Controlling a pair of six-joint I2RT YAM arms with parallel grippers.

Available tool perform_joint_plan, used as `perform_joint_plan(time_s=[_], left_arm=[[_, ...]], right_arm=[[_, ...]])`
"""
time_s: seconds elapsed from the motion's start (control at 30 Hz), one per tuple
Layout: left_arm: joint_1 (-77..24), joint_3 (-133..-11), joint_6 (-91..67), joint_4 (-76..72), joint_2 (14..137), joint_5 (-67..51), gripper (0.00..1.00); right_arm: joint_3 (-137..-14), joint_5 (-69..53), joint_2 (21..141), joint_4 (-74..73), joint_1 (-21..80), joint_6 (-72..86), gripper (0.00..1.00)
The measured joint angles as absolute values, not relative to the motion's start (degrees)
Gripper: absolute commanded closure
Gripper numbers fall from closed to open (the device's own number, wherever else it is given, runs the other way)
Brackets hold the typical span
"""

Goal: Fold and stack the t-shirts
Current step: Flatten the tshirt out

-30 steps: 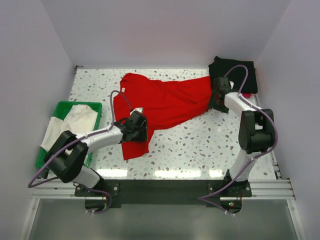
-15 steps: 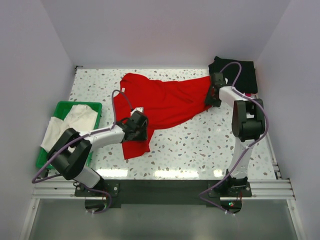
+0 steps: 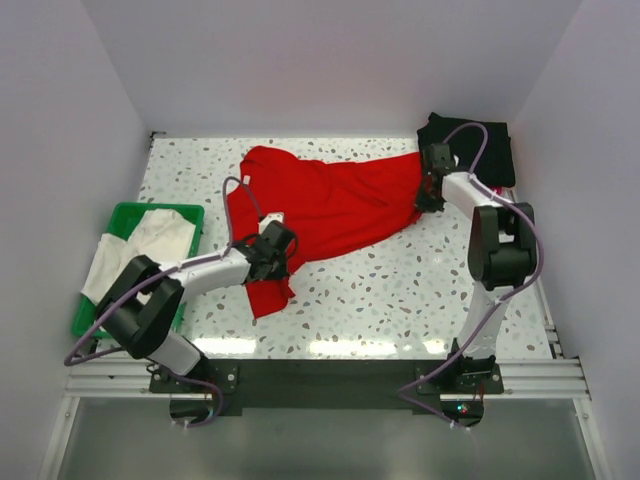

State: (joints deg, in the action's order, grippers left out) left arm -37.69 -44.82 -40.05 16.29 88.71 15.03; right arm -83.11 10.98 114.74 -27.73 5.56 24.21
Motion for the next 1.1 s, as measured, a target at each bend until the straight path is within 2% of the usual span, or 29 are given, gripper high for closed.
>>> perform_joint_plan(time_s=[0.2,0.37,0.53,0.57,0.63,0.67,0.7,0.73,0.77,0.93,1.1], left_arm=[[-37.69,-44.75,-40.01,21.71,79.59,17.10,1.00],[-37.69,-44.69,-39.88,23.90,73.45,17.17,1.00],[-37.69,-43.35,-39.59,25.10,70.35,15.11,1.00],[-37.69,-43.11,-39.55,25.34,70.11,14.74,1.00],[-37.69,-42.35,-39.22,25.82,69.30,13.50,0.83],[-37.67,-42.24,-39.18,25.98,69.06,13.23,0.72],[-37.67,-42.19,-38.96,26.33,68.64,12.84,0.54],[-37.67,-42.19,-38.74,26.41,68.31,12.53,0.47],[-37.63,-42.19,-38.92,26.44,67.90,12.36,0.42],[-35.88,-42.13,-39.90,26.65,67.07,12.08,0.40],[-27.03,-39.20,-41.41,26.11,66.94,9.52,0.41]], right_arm=[[-78.87,11.94,101.49,-31.75,5.58,22.61,0.98],[-70.50,12.05,88.47,-34.04,5.58,22.15,0.94],[-58.98,10.04,77.38,-37.34,5.58,23.14,0.80],[-57.08,9.37,75.46,-37.98,5.58,23.51,0.70],[-52.82,7.86,70.28,-39.31,5.58,24.77,0.52],[-51.09,7.44,67.75,-39.97,5.58,25.10,0.48],[-49.89,6.59,65.45,-40.45,5.58,25.61,0.45],[-49.21,6.13,63.94,-40.69,5.58,26.02,0.40],[-48.53,5.52,62.52,-40.64,5.58,26.59,0.39],[-45.21,2.98,62.11,-38.15,5.58,29.06,0.39],[-42.54,1.78,67.22,-35.73,5.58,31.55,0.40]])
